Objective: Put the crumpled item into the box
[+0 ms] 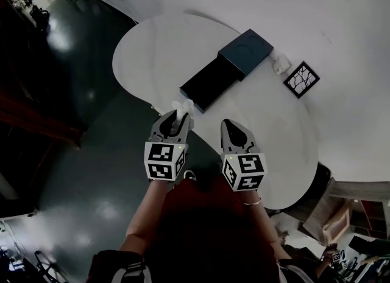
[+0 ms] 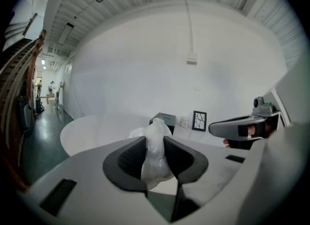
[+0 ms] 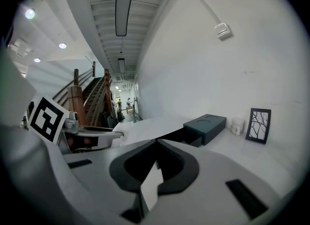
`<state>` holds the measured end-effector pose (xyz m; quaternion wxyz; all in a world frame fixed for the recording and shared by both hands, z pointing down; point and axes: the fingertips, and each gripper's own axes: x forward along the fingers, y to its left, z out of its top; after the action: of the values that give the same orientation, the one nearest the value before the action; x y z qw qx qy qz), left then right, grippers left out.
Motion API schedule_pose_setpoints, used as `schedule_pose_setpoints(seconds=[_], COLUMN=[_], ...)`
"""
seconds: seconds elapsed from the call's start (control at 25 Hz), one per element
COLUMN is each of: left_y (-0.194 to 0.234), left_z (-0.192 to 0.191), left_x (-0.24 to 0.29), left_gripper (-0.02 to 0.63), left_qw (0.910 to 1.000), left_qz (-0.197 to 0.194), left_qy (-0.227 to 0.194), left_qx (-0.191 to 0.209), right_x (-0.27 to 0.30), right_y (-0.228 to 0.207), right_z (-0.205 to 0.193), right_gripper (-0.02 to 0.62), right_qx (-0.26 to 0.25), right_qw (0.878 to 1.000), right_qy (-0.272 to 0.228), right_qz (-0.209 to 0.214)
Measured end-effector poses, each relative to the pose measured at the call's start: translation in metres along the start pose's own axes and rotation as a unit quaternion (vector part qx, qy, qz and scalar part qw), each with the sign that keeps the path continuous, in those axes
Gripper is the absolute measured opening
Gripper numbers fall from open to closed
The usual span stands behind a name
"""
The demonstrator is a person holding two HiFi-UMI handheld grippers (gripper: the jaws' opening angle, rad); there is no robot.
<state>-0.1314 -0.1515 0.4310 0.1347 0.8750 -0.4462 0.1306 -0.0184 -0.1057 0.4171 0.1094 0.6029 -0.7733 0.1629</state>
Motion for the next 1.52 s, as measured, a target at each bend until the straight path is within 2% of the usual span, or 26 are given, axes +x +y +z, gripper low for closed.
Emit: schedule_pose_setpoints(seconds=[0.44,0.8,1.24,1.52], left_y=[-0.012,-0.017,-0.02,-0.032], left_z=[0.014,0.022,0.016,0.005], left_x=[0.044,0.098,0.176,0.217], left_gripper=[0.124,0.124,0.125,0.126], left_qw=[0.9981,0.9941,0.9871,0.9794], left_qz=[-0.049,-0.077,-0.098,-0.117], left_qy=[0.012,0.036,0.088,0.124], left_qx=[0.035,0.068,0.091,0.109], right_x=[0.009,0.032,0.063,0.072], right_y=[-0.037,-0.073,-0.105,-0.126], right_z=[0.005,0.009,0.002,-0.008], right_gripper=[0.015,0.015,0.015,0.015], right_qx=[0.022,0.051,0.074,0.088], right_qw=[0.998,0.995,0.993,0.99], right_qy=[-0.006,-0.007,0.012,0.028], right_qz=[-0.056,-0.083,-0.093,-0.104])
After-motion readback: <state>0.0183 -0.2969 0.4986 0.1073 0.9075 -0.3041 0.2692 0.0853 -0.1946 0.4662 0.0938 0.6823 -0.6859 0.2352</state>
